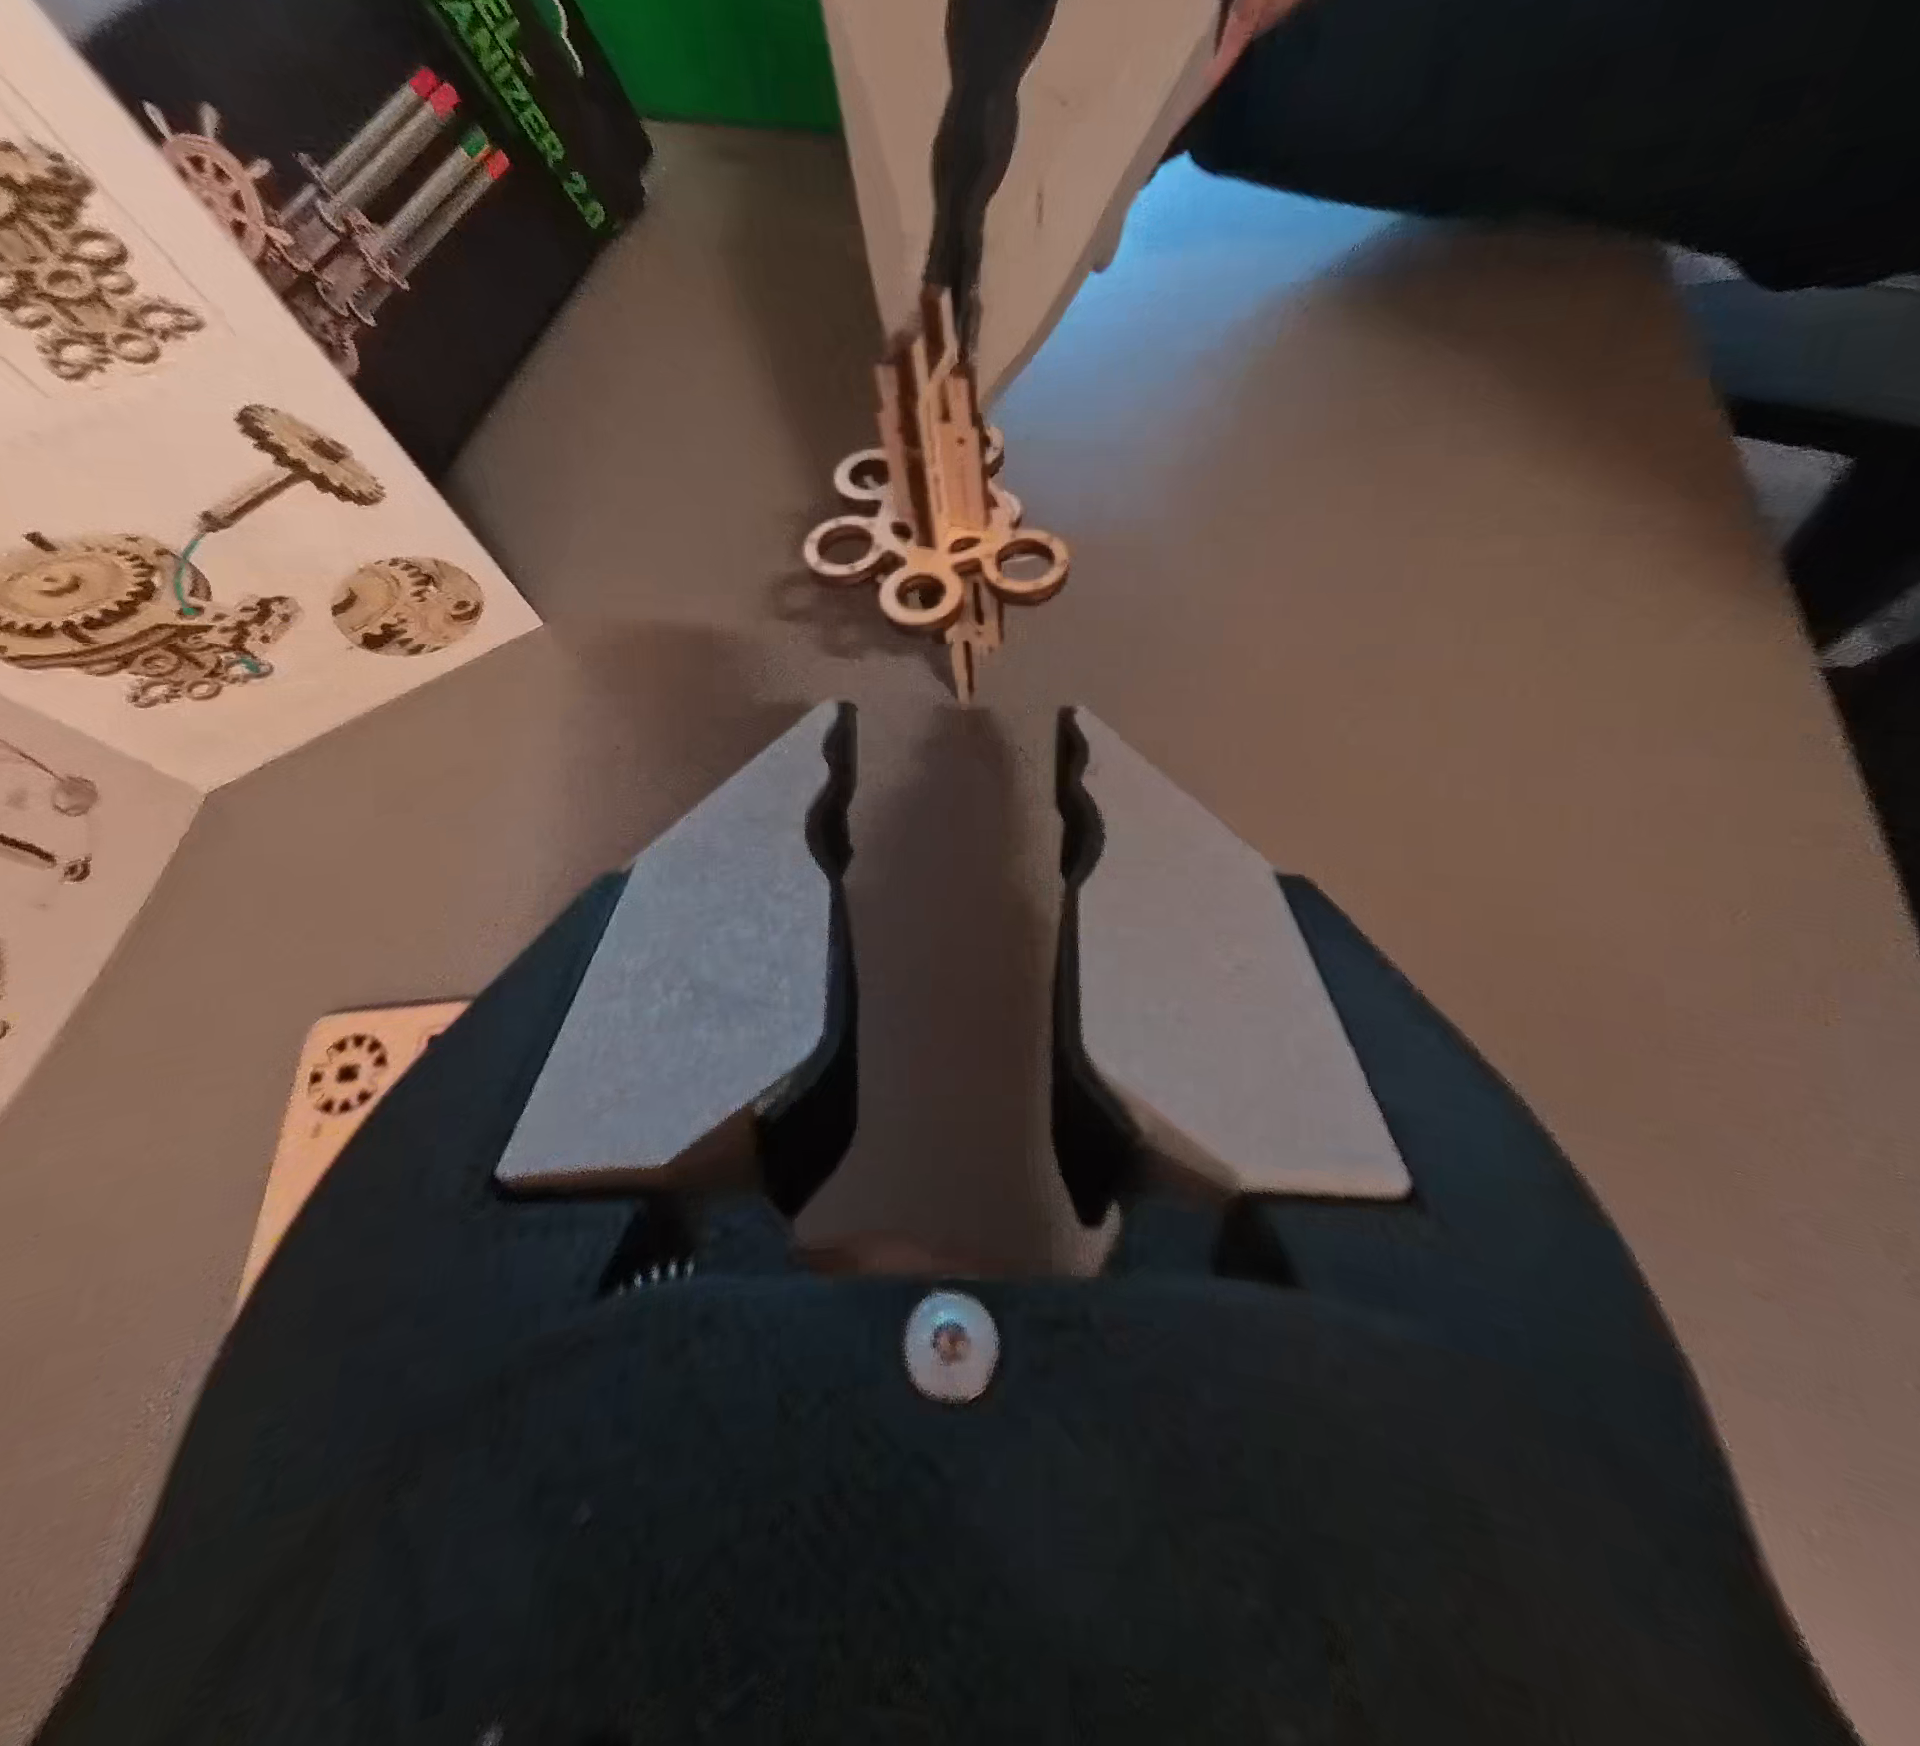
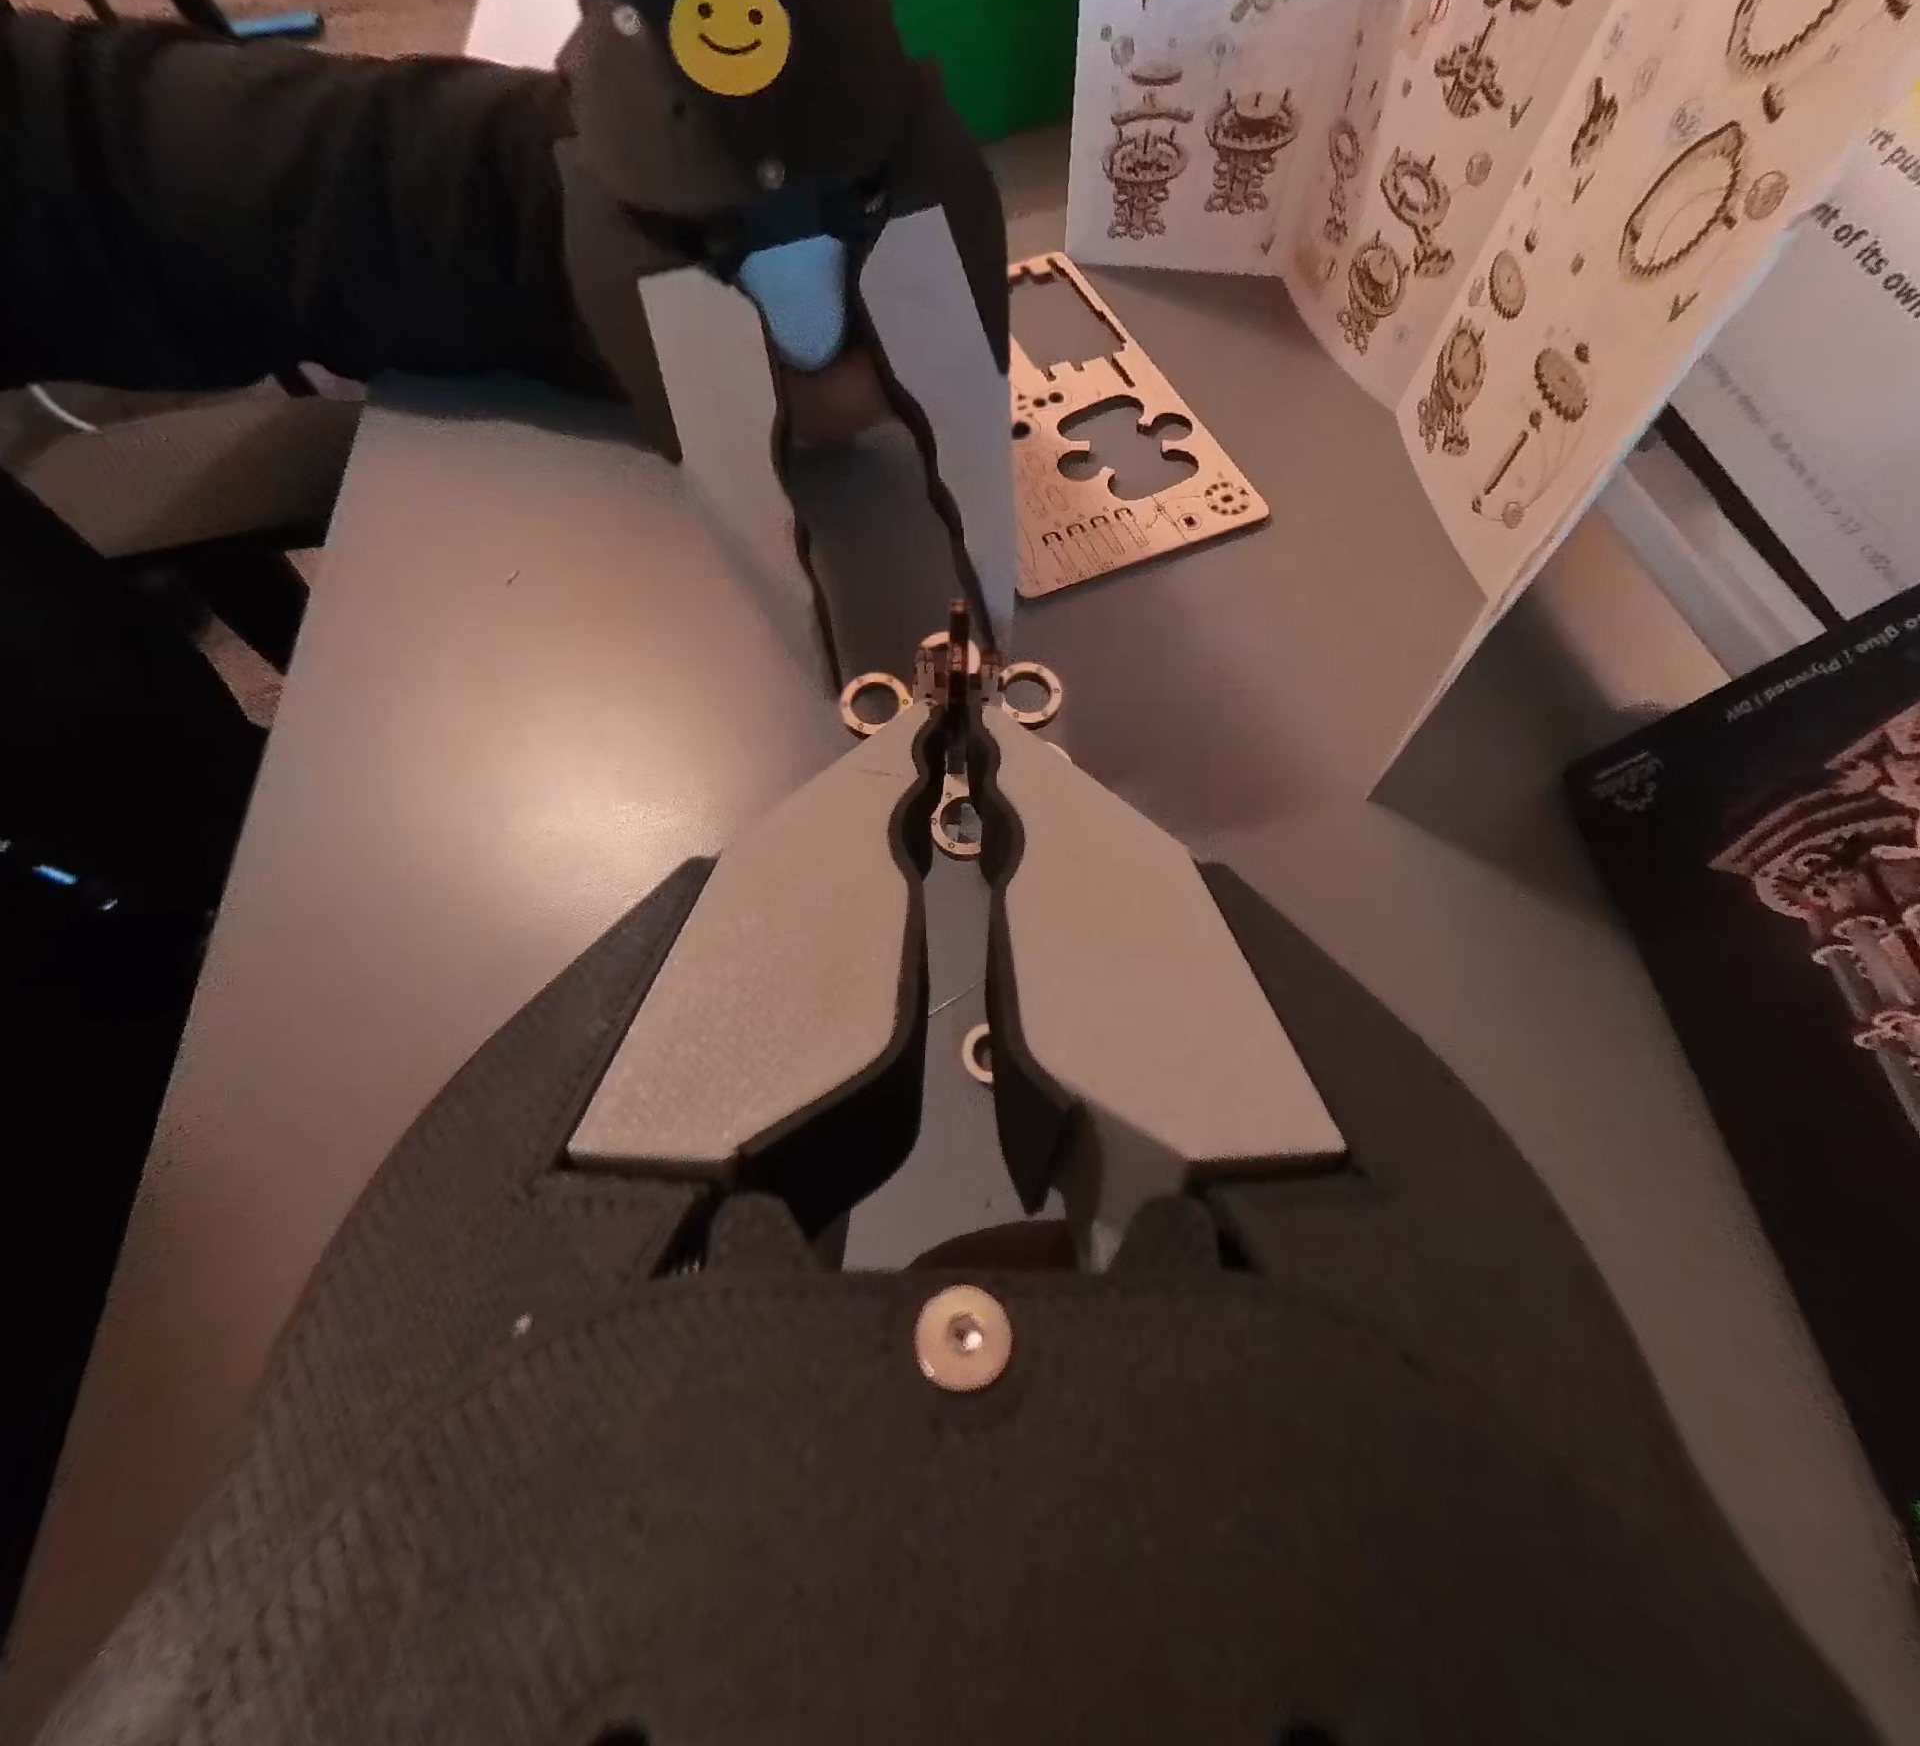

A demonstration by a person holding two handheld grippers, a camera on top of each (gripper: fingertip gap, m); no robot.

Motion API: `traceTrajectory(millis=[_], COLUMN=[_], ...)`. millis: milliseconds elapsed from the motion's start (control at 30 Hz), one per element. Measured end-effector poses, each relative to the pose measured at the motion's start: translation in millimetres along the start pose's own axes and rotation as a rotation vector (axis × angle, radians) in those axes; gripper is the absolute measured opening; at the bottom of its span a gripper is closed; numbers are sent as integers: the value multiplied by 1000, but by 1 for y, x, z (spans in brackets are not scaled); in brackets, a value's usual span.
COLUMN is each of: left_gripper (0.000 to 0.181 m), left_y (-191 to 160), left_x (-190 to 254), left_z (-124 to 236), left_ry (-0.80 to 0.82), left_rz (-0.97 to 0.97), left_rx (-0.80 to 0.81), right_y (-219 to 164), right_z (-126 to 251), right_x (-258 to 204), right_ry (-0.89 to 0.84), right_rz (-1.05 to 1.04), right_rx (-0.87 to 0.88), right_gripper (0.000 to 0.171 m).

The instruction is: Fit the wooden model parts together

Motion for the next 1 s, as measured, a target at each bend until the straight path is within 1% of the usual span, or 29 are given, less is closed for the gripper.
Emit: traceTrajectory(millis=[33, 100, 167, 233, 400, 467, 900, 1000], left_gripper=[35, 34, 33, 32, 25, 15, 15, 15], left_y=[2, 10, 19, 25, 26, 23, 19, 18], left_x=[-2, -7, -5, -1, 12, 14, 12, 12], left_z=[5, 17, 25, 25, 10, 6, 5, 5], left_ry=[0, 24, 0, -2, -9, -4, 11, 0], left_rz=[9, 26, 49, 54, -17, -43, -42, -28], left_rx=[25, 121, 216, 254, 198, 169, 171, 181], right_y=[-1, -1, 1, 3, 9, 9, 5, 4], right_z=[1, 3, 2, -1, -9, -11, -16, -17], right_x=[0, -1, -5, -12, -23, -24, -21, -19], right_ry=[-2, -11, 0, 0, -6, -5, 3, 0], right_rz=[3, 23, 51, 89, 137, 144, 119, 105], right_rx=[10, 14, 11, 6, 12, 11, 25, 27], right_gripper=[0, 0, 0, 0, 0, 0, 0, 4])
Point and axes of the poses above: each gripper's, where its closed fingertips meet, z back along the fingers, y out of its top, x = y × z across the jaws, the point moved 8 cm from there along z, back along the fingers, and after that the axes turned 5 degrees about -x, right-handed, at the moved point
